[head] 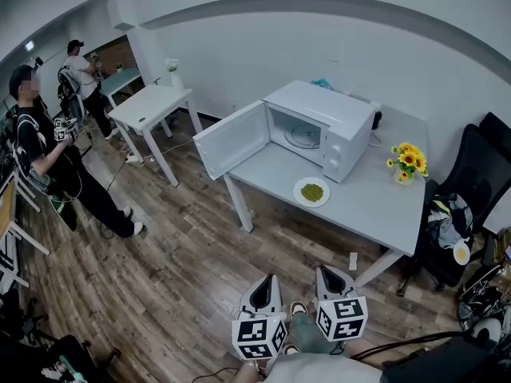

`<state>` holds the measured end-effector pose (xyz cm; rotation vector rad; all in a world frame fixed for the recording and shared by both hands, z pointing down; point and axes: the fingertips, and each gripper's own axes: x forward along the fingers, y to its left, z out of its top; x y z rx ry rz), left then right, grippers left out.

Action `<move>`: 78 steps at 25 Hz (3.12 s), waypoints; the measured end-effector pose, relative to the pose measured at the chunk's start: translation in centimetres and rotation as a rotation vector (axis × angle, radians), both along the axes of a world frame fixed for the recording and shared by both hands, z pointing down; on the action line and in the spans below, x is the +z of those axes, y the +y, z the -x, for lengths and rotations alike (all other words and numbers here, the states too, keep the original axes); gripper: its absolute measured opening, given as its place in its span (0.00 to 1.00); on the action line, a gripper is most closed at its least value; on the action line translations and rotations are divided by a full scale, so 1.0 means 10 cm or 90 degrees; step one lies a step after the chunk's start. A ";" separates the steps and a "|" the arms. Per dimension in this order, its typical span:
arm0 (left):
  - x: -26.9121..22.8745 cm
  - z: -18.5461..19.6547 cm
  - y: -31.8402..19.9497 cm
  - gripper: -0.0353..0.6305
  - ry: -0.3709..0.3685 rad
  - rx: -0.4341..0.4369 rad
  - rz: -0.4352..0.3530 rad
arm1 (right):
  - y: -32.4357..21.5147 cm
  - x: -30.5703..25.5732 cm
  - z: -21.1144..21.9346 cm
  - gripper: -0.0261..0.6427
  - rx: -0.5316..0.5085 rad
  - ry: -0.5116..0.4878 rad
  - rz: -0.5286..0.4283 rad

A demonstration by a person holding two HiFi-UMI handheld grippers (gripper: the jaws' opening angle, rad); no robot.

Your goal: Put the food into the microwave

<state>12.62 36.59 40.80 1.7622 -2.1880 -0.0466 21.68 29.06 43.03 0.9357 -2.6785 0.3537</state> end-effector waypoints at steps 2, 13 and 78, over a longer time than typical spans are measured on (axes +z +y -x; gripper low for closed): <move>0.01 0.05 -0.07 0.06 0.003 0.001 -0.004 | -0.05 0.06 0.08 0.06 -0.007 0.003 0.006; 0.02 0.44 -0.62 0.06 0.001 -0.008 0.001 | -0.54 0.09 0.49 0.06 -0.021 0.000 0.021; 0.22 2.47 -3.71 0.06 -0.006 0.082 0.043 | -3.41 0.26 2.56 0.06 0.026 -0.003 0.056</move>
